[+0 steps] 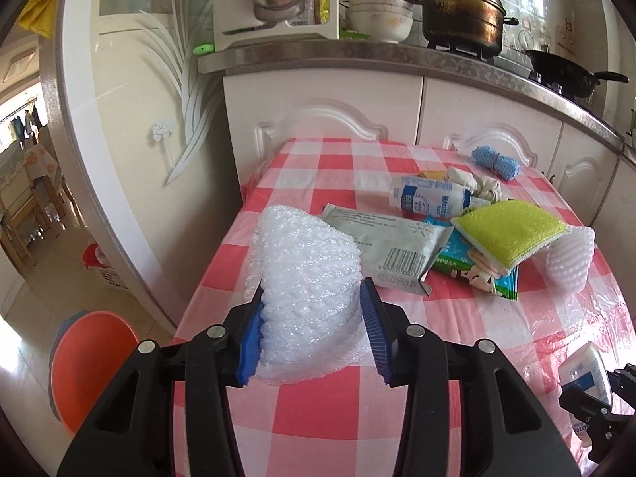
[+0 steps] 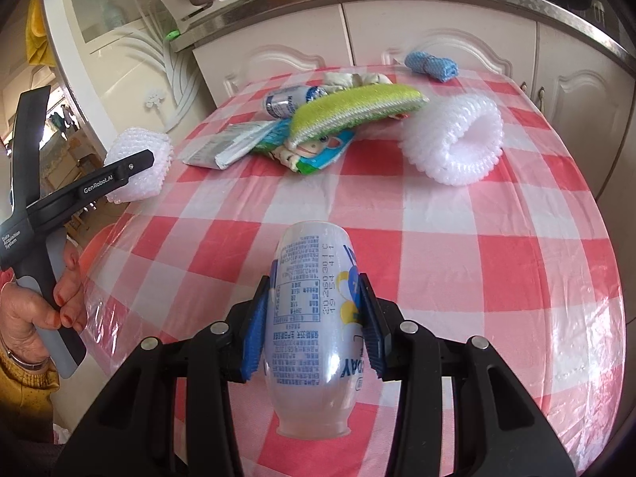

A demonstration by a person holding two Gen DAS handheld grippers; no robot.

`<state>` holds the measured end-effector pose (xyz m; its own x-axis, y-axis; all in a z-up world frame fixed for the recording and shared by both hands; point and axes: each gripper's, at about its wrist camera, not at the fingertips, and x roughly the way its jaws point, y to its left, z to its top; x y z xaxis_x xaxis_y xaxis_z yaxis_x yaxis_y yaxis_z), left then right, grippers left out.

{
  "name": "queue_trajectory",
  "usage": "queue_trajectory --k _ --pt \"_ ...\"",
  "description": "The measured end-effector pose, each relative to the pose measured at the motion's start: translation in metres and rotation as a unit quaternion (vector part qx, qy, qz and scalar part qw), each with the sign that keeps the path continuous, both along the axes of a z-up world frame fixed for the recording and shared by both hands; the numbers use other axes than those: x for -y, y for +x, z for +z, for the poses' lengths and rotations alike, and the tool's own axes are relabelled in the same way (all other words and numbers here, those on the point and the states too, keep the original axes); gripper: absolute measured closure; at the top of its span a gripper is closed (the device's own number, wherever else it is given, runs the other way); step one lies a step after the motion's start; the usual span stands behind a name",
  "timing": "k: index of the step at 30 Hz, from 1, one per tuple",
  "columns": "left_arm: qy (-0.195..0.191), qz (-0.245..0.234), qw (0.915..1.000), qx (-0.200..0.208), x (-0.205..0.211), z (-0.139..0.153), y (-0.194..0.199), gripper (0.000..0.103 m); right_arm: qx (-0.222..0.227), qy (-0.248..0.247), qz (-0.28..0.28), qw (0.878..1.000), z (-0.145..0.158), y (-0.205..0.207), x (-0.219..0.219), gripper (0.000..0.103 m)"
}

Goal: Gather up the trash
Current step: 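Grasp the white foam net with the left gripper while the right holds the bottle, then carry both items to the orange bucket and open both grippers over it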

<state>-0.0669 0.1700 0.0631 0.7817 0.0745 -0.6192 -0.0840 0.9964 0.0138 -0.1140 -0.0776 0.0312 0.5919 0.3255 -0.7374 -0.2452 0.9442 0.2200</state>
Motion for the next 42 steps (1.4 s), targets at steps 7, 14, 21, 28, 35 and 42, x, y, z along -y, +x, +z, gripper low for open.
queue_trajectory --k 7,14,21,28,35,42 --pt "0.0 0.021 0.9996 0.017 -0.02 0.013 -0.013 0.057 -0.008 0.021 0.023 0.999 0.009 0.011 -0.019 0.06" --pt "0.004 0.061 0.9978 0.025 -0.053 0.018 -0.028 0.057 -0.017 0.031 0.069 0.997 0.017 0.022 -0.061 0.06" --pt "0.006 0.121 0.9923 0.025 -0.101 0.015 -0.043 0.057 -0.017 0.034 0.142 0.989 0.027 0.031 -0.127 0.06" --pt "0.005 0.185 0.9827 0.01 -0.156 0.003 -0.057 0.057 -0.006 0.028 0.219 0.975 0.037 0.039 -0.204 0.06" --pt "0.001 0.24 0.9708 -0.014 -0.203 -0.018 -0.069 0.056 -0.01 0.026 0.287 0.958 0.037 0.045 -0.282 0.06" --pt "-0.01 0.273 0.9607 -0.047 -0.237 -0.047 -0.076 0.056 -0.024 0.018 0.333 0.942 0.027 0.054 -0.35 0.06"
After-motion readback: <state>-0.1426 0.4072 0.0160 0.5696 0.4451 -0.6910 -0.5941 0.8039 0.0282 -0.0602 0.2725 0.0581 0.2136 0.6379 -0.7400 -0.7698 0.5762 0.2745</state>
